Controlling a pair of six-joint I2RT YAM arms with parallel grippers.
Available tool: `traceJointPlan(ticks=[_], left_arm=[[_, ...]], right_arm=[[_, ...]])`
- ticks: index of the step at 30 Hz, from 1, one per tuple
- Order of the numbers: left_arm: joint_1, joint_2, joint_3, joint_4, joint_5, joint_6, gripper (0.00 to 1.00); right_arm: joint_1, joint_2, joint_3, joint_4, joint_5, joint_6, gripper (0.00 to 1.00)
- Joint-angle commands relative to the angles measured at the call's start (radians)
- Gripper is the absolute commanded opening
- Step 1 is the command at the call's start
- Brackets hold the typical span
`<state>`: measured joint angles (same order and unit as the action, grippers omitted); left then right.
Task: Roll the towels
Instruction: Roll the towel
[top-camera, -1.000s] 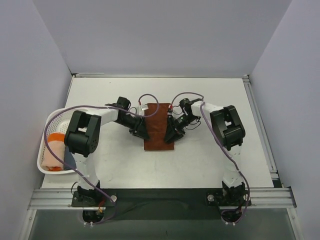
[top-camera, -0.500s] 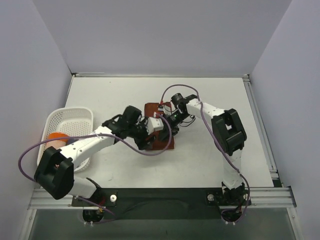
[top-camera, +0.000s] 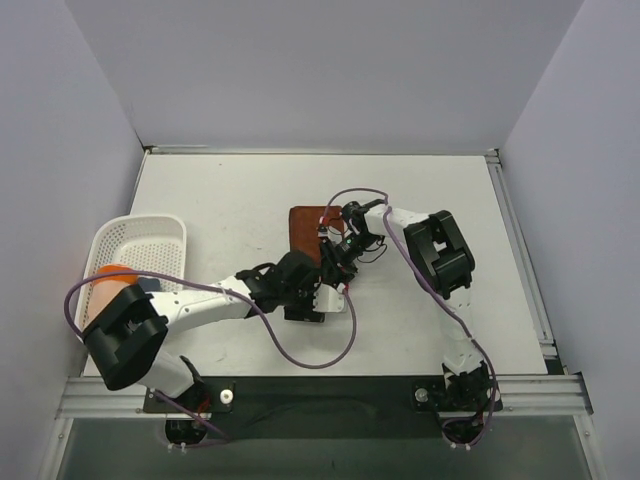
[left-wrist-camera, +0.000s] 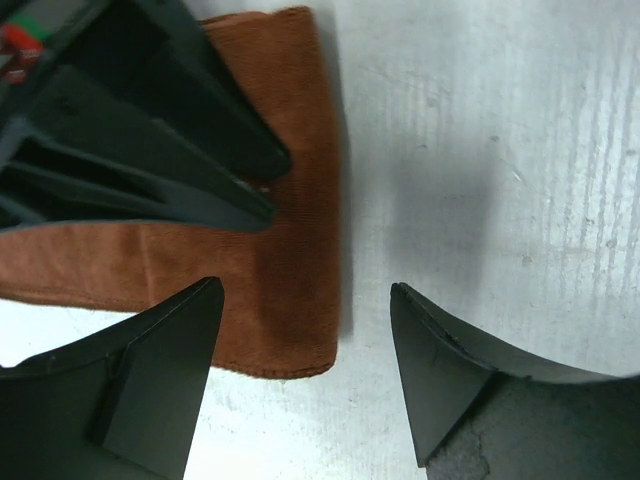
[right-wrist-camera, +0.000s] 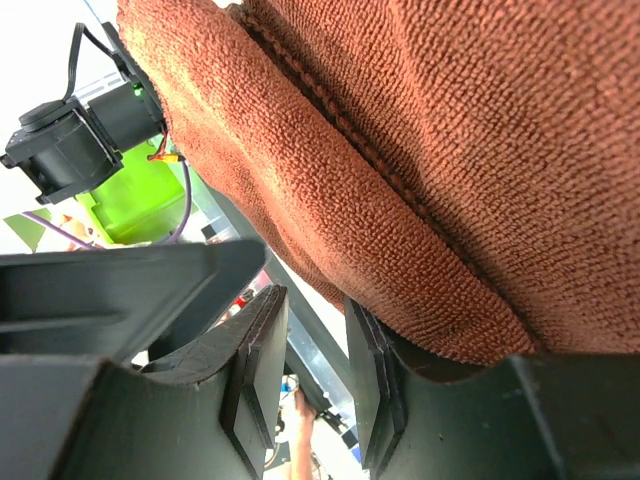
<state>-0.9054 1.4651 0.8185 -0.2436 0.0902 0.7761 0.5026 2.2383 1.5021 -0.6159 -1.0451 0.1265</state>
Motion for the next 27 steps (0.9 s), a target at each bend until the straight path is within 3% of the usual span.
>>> traceJointPlan(ticks=[1,9,13,17,18,22,27], left_arm=[[-0.013,0.026,-0.038,0.105,-0.027,0.103,0.79],[-0.013,0.143,-0.087,0.283,-0.083,0.247,0.72],[-0.016,0.136,-0.091,0.234,-0.046,0.221,0.64],[-0.006,0.164,-0.003,-0.004,0.052,0.129,0.41],[0.016,0.176,0.022,-0.050,0.139,0.115,0.32],[0.072,0.198,0.100,-0.205,0.276,0.036,0.20],[0.157,0.300,0.283,-0.443,0.466,0.017,0.15]], right_arm=[[-0.004,0.047,-0.002,-0.027,0.053,-0.018,0.31],[-0.010,0.047,-0.011,-0.035,0.007,-0.024,0.29],[-0.016,0.047,-0.010,-0.039,-0.012,-0.018,0.27],[-0.054,0.046,0.029,-0.054,-0.075,-0.001,0.28],[-0.065,0.034,0.035,-0.056,-0.096,0.004,0.28],[-0.140,-0.028,0.058,-0.064,-0.131,0.025,0.36],[-0.264,-0.168,0.087,-0.087,-0.101,-0.001,0.45]])
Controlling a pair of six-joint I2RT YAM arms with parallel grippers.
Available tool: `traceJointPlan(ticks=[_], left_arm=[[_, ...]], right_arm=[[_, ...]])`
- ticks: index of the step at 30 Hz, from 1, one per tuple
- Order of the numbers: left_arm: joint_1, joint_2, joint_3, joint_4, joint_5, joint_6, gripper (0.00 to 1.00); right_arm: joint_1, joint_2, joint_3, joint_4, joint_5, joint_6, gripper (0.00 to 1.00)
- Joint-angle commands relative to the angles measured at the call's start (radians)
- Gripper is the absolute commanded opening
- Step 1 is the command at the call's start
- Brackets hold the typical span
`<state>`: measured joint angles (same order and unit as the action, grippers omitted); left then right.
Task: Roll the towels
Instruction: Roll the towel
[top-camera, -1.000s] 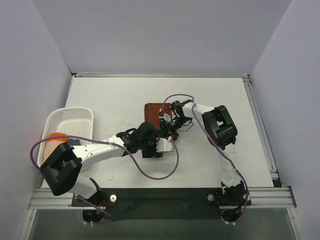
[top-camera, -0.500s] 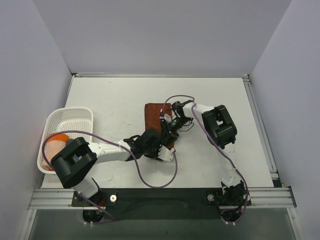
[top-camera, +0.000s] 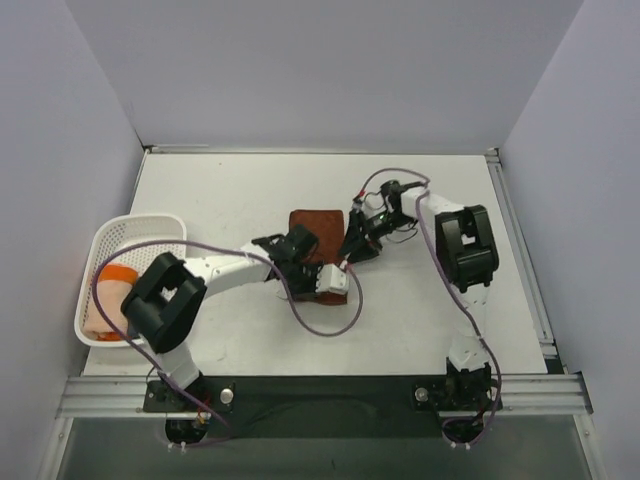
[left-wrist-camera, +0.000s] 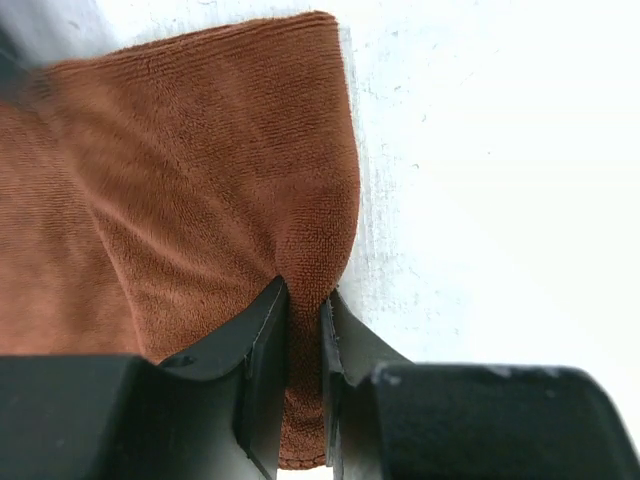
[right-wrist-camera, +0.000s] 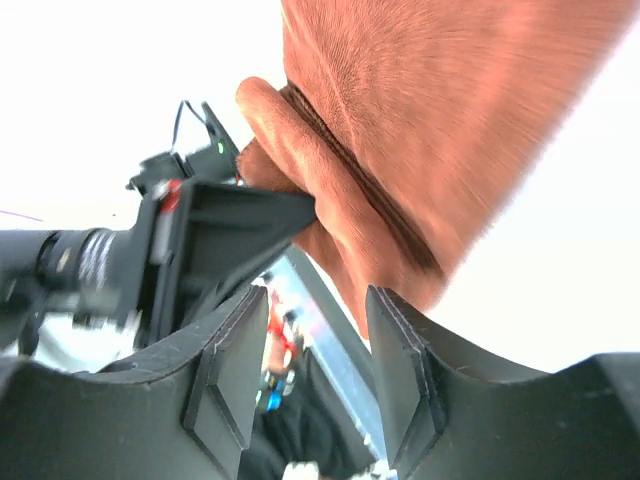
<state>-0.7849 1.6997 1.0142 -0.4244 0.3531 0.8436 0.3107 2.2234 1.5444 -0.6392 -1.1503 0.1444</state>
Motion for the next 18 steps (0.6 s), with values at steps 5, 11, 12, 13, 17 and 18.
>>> traceJointPlan(ticks=[5,11,12,13,17,18], left_arm=[[0.128,0.202,0.260,-0.493,0.352,-0.097,0.12],[0.210,0.411,0.441,-0.674,0.492,-0.123,0.15],[0.217,0.458,0.464,-0.689,0.495,-0.123,0.15],[0.222,0.483,0.503,-0.727,0.500,-0.114,0.15],[0.249,0.610,0.619,-0.865,0.540,-0.034,0.16],[0.254,0.648,0.638,-0.888,0.544,-0.020,0.16]], right_arm=[[-0.150,-0.321,-0.016,-0.073,0.067,-0.077,0.46],[-0.173,-0.604,-0.194,-0.103,0.121,-0.214,0.48],[-0.171,-0.645,-0.222,-0.103,0.141,-0.235,0.48],[-0.164,-0.683,-0.243,-0.106,0.165,-0.262,0.48],[-0.037,-0.899,-0.364,-0.109,0.325,-0.437,0.49],[0.009,-0.927,-0.380,-0.108,0.396,-0.463,0.49]])
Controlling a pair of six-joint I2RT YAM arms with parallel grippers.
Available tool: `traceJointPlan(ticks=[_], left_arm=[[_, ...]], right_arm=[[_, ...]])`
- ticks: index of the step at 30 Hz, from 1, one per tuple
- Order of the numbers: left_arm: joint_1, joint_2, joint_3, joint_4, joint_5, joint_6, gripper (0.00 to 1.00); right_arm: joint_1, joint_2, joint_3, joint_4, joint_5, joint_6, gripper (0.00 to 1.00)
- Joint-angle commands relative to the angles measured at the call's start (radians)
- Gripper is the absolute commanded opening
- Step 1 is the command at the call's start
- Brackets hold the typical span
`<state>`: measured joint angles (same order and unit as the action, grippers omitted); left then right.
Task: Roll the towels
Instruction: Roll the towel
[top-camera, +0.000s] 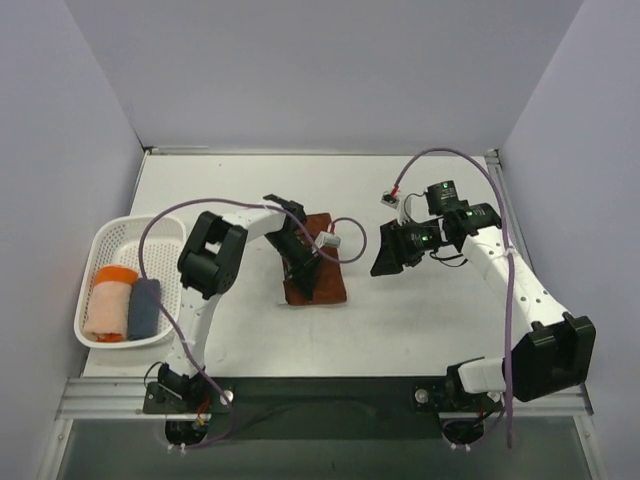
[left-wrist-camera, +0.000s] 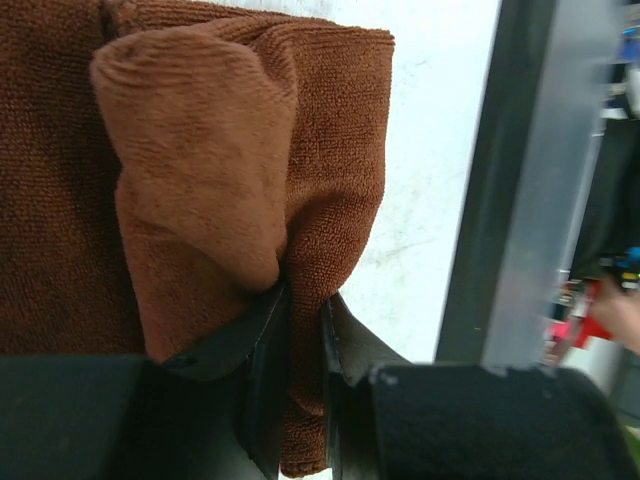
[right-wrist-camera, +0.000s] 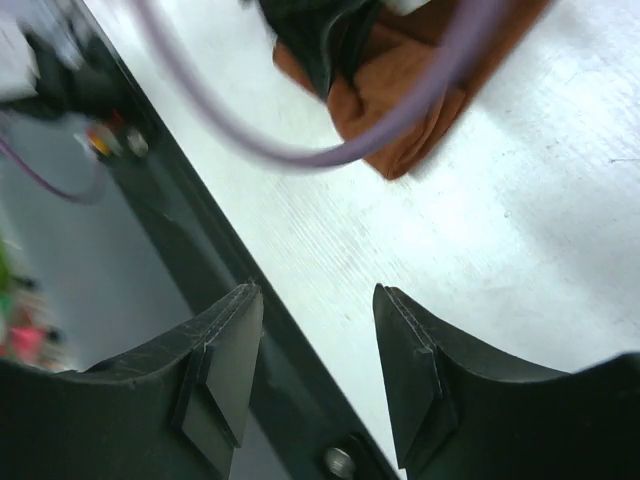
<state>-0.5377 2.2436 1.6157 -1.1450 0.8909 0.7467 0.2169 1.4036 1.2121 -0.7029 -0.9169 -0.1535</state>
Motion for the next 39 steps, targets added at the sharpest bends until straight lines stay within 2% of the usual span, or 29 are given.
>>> traceJointPlan(ticks=[1,4,9,13,18,24,32,35,37,38,39], left_arm=[[0.011,0.125,0.056,-0.208,0.003,0.100,0.16],[0.019,0.183,0.119,-0.268,-0.007,0.128,0.18],[0.021,0.237,0.174,-0.334,-0.013,0.177,0.20],[0.022,0.261,0.176,-0.355,-0.027,0.183,0.20],[0.028,0.263,0.148,-0.338,-0.027,0.180,0.22],[0.033,0.266,0.144,-0.326,-0.021,0.169,0.24],[0.038,0.274,0.154,-0.335,-0.012,0.172,0.26],[0.044,0.264,0.150,-0.338,-0.007,0.177,0.26],[0.050,0.257,0.142,-0.335,-0.007,0.177,0.26],[0.059,0.243,0.136,-0.332,-0.004,0.172,0.26],[0.062,0.232,0.119,-0.320,-0.003,0.165,0.26]], right_arm=[[0.151,-0.130,-0.063,-0.041,0.206,-0.185,0.49],[0.317,-0.160,-0.092,-0.023,0.332,-0.241,0.49],[0.542,-0.071,-0.098,0.084,0.530,-0.323,0.50],[0.633,0.009,-0.106,0.204,0.647,-0.395,0.52],[0.690,0.080,-0.163,0.400,0.700,-0.474,0.58],[0.716,0.172,-0.206,0.523,0.704,-0.541,0.59],[0.720,0.282,-0.220,0.577,0.671,-0.575,0.57],[0.720,0.310,-0.240,0.586,0.661,-0.586,0.52],[0.717,0.328,-0.234,0.570,0.659,-0.592,0.32],[0.716,0.349,-0.221,0.528,0.647,-0.589,0.19],[0.713,0.360,-0.203,0.492,0.632,-0.583,0.13]])
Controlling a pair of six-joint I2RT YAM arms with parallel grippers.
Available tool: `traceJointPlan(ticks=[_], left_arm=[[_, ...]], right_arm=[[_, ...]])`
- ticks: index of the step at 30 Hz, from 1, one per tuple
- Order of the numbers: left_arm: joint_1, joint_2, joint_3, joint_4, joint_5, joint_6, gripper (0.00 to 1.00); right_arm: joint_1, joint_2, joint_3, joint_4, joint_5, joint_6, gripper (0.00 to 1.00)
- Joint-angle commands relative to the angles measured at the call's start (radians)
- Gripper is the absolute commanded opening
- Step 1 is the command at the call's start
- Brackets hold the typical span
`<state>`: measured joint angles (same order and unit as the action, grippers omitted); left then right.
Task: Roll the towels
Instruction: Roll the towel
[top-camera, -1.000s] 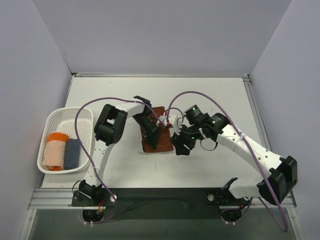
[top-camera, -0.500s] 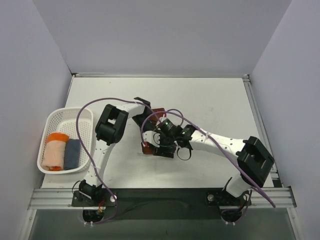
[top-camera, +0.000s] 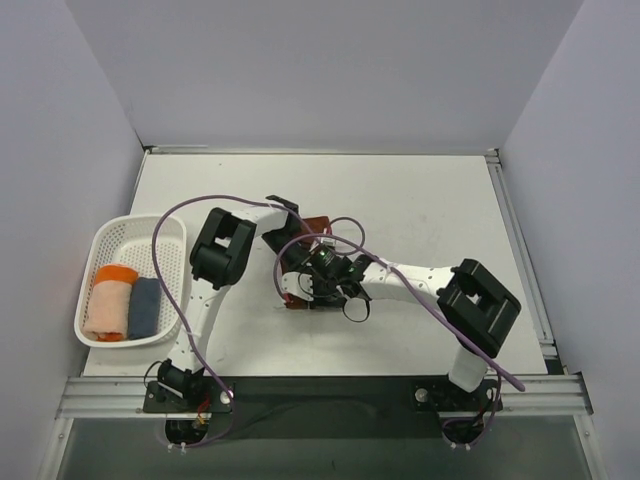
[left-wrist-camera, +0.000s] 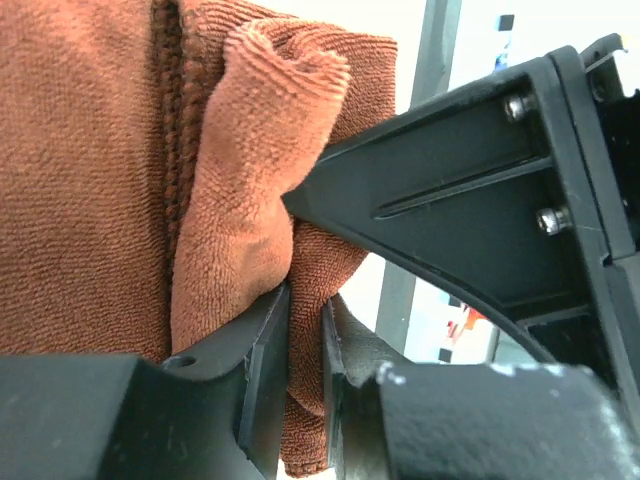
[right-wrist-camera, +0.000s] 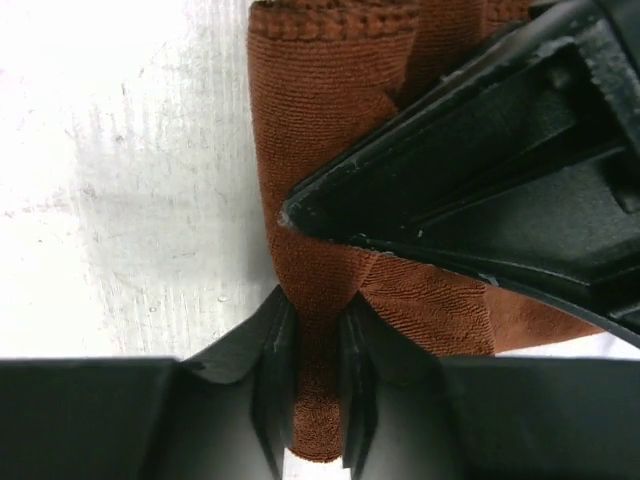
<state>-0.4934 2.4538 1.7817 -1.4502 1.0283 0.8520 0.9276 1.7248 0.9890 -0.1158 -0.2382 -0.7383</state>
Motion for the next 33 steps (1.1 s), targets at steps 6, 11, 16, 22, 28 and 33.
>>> traceJointPlan(ticks=[6,11,16,22,28,33], left_arm=[[0.087,-0.186,-0.183,0.088,-0.082,-0.019,0.41],[0.186,-0.300,-0.222,0.146,-0.074,-0.097,0.55],[0.335,-0.338,-0.170,0.146,-0.060,-0.133,0.57],[0.444,-0.400,-0.030,0.152,-0.080,-0.156,0.57],[0.567,-0.561,-0.096,0.336,-0.089,-0.249,0.57],[0.535,-0.844,-0.368,0.532,-0.142,-0.199,0.64]], right_arm=[[-0.059,0.113,0.169,-0.370,-0.286,0.050,0.00],[-0.090,0.182,0.244,-0.500,-0.378,0.042,0.00],[-0.113,0.269,0.339,-0.593,-0.467,0.056,0.00],[-0.173,0.416,0.505,-0.773,-0.610,0.071,0.00],[-0.220,0.548,0.626,-0.892,-0.731,0.065,0.00],[-0.254,0.665,0.736,-0.996,-0.799,0.062,0.00]])
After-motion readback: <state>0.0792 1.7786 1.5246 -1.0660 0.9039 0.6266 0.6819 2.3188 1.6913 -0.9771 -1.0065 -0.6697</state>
